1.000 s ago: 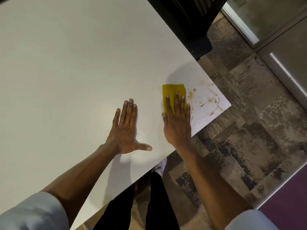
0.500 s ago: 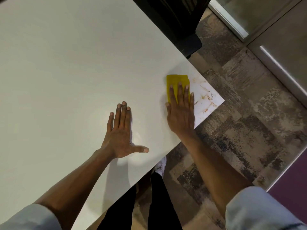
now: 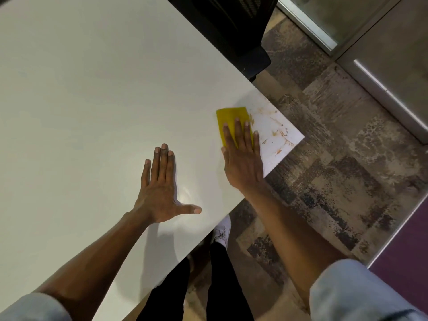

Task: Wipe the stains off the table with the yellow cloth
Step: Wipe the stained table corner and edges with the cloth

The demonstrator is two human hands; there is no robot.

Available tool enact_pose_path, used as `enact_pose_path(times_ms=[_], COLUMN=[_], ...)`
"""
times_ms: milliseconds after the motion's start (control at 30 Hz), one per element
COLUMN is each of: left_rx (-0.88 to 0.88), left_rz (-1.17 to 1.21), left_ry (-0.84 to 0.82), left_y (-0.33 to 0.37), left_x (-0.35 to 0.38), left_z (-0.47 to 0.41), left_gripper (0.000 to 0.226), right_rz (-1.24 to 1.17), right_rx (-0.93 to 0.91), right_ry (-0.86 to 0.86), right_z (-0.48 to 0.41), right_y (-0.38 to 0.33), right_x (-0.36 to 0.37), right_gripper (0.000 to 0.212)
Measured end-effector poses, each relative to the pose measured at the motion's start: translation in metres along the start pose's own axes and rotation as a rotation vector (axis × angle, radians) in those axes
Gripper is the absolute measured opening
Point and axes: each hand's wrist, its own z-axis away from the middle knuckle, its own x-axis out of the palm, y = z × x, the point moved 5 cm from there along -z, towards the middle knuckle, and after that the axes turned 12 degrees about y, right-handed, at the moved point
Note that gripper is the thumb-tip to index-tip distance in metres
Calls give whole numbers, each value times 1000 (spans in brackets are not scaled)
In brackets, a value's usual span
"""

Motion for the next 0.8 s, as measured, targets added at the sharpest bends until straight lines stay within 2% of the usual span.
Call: enact_pose_path(times_ms=[100, 200, 300, 433, 600, 700, 800], left_rx=[-4, -12, -7, -1, 3, -5, -13], left_rz=[-7, -3, 15, 20, 18, 11, 12], left_ry=[-20, -33, -29, -15, -20, -35, -46], left_y=[0, 1, 2, 1, 1, 1, 0], left_x=[2, 1, 0, 1, 3, 2, 0], left_z=[1, 1, 1, 0, -2, 0, 2], left_gripper=[171, 172, 172, 172, 172, 173, 172], right_rz=[-61, -131, -204, -111, -22, -97, -168], right_rx=[38, -75, -105, -114, 17, -26, -96], right_ry=[5, -38, -45, -21, 34, 2, -36], right_z=[5, 64, 123, 84, 1, 20, 91], right_y=[-7, -37, -56, -35, -8, -24, -54], right_x=[0, 2, 1, 3, 3, 4, 2], right_gripper=[64, 62, 61, 68, 63, 65, 71])
